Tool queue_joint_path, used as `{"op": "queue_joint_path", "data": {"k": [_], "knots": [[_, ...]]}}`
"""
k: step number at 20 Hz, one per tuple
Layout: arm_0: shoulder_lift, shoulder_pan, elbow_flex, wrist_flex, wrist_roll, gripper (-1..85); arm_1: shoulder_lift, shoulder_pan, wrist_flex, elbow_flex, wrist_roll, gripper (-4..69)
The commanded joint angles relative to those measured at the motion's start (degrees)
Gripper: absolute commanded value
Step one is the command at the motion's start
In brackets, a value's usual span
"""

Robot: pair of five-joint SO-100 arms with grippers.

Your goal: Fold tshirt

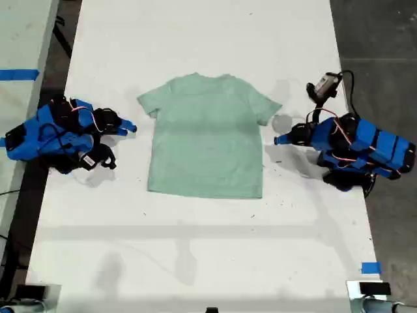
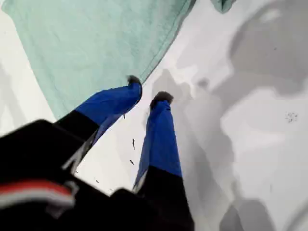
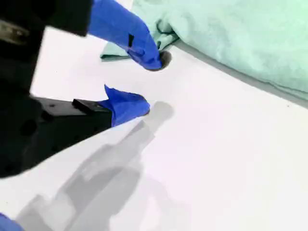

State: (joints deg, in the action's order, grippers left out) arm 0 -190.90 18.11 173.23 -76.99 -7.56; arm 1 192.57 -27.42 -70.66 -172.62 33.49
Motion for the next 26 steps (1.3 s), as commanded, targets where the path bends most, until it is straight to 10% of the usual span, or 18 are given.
{"op": "queue_joint_path", "data": {"k": [1,26], "knots": [[0.2,-6.6,-0.4,-4.4,0.1,0.1,0.5,5.7,2.2,0.2,-35.5,-1.7],[28.7,-8.5,-24.9,4.4,0.5,0.0,-29.9,4.9,-2.3,30.8,-20.0,-1.8]]}}
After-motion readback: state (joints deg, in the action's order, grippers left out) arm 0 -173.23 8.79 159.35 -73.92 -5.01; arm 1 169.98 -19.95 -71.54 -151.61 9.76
